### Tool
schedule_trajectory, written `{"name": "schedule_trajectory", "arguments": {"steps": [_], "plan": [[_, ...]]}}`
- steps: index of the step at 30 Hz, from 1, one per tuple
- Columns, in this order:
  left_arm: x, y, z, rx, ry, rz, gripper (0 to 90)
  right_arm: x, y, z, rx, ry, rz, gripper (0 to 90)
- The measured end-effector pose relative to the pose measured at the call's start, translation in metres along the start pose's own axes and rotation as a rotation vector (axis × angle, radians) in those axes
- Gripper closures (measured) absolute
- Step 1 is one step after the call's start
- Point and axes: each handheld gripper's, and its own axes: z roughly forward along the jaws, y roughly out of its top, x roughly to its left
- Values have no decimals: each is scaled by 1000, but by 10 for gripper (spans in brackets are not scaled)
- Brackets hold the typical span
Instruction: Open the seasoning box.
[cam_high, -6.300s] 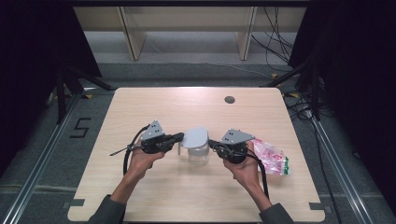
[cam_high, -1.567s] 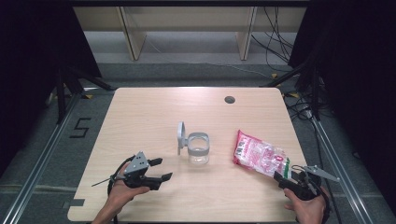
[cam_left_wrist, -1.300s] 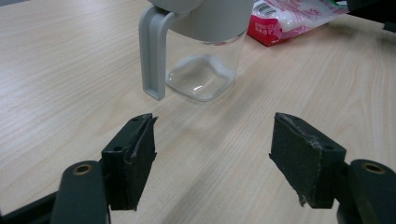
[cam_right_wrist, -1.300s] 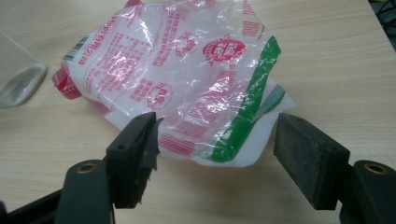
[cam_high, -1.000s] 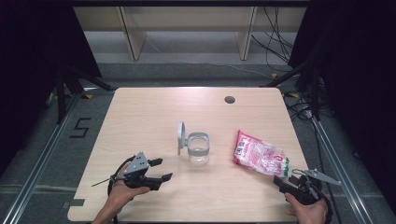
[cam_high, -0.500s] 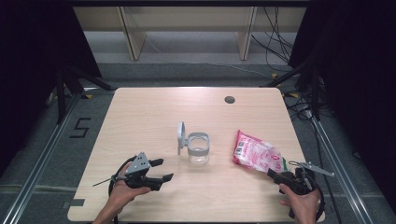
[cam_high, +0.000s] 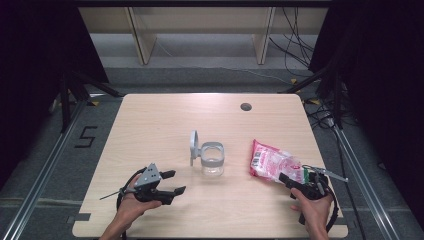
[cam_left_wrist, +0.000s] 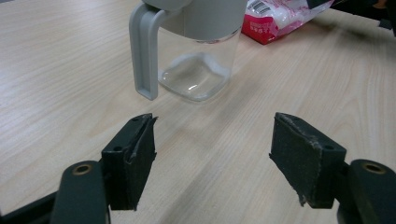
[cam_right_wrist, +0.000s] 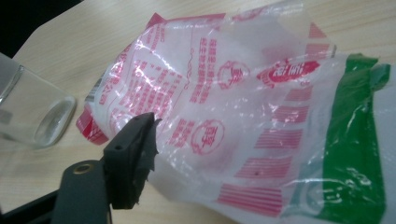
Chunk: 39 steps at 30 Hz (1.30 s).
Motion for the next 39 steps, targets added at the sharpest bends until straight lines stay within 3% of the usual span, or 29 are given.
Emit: {"name": "schedule_trajectory", "arguments": {"steps": [3, 4, 5, 7, 8, 9, 10, 11, 12, 13, 16, 17, 21, 22, 23, 24, 25, 27, 28, 30, 32, 35, 39], "plan": [[1, 1, 0, 2, -4, 14, 300, 1, 3, 2, 2, -23, -3, 362], [2, 1, 0, 1, -3, 28, 300, -3, 7, 5, -18, -8, -75, 423], [1, 0, 0, 2, 1, 16, 300, 8, 5, 4, -2, -15, 58, 443], [1, 0, 0, 0, 1, 5, 300, -2, 9, 10, -11, -12, -93, 494], [0, 0, 0, 1, 1, 2, 300, 1, 9, 11, -11, -17, -48, 542], [0, 0, 0, 1, 1, 2, 300, 1, 9, 11, -11, -17, -48, 542], [-1, 0, 0, -7, -2, -1, 300, 0, 12, 14, -14, -10, -60, 636], [-1, 1, 0, -8, -2, -2, 300, 1, 12, 14, -8, -9, -50, 664], [-1, 1, 0, -7, -2, -1, 300, -1, 14, 15, -10, -16, -66, 701], [-1, 1, 0, -6, -2, -2, 300, -7, 16, 17, -29, -5, -151, 730], [-2, 0, 0, -8, 4, -7, 300, -4, 19, 18, -14, -14, -105, 815], [-1, 1, 0, 0, 2, 11, 300, -5, 20, 20, -24, -8, -116, 831], [-1, 1, -1, -9, -1, -1, 300, -7, 24, 23, -21, -7, -113, 866], [0, 1, -1, -8, -2, 9, 301, -9, 26, 27, -34, -6, -133, 883], [0, 1, -1, -7, -3, 14, 301, -8, 27, 26, -19, 2, -112, 892], [-1, 0, 0, -5, -2, -2, 300, -10, 28, 29, -37, -3, -133, 896], [-1, 0, 0, -1, 1, 3, 300, -9, 30, 28, -16, 7, -117, 897], [-1, 0, 0, 0, -4, 12, 300, -12, 32, 31, -31, -4, -140, 885], [-3, 0, 1, -6, -4, 1, 300, -10, 33, 31, -12, -12, -104, 860], [-2, 0, 0, -8, -10, 7, 300, -10, 33, 30, -11, -30, -96, 848], [-1, 1, 0, -1, -6, 14, 300, -11, 31, 31, -33, -16, -113, 838], [-1, 1, -1, -6, -10, 8, 300, -8, 27, 33, -11, -31, -120, 838], [-2, 0, 0, -4, -7, 11, 300, -6, 27, 34, -6, -17, -104, 848]]}}
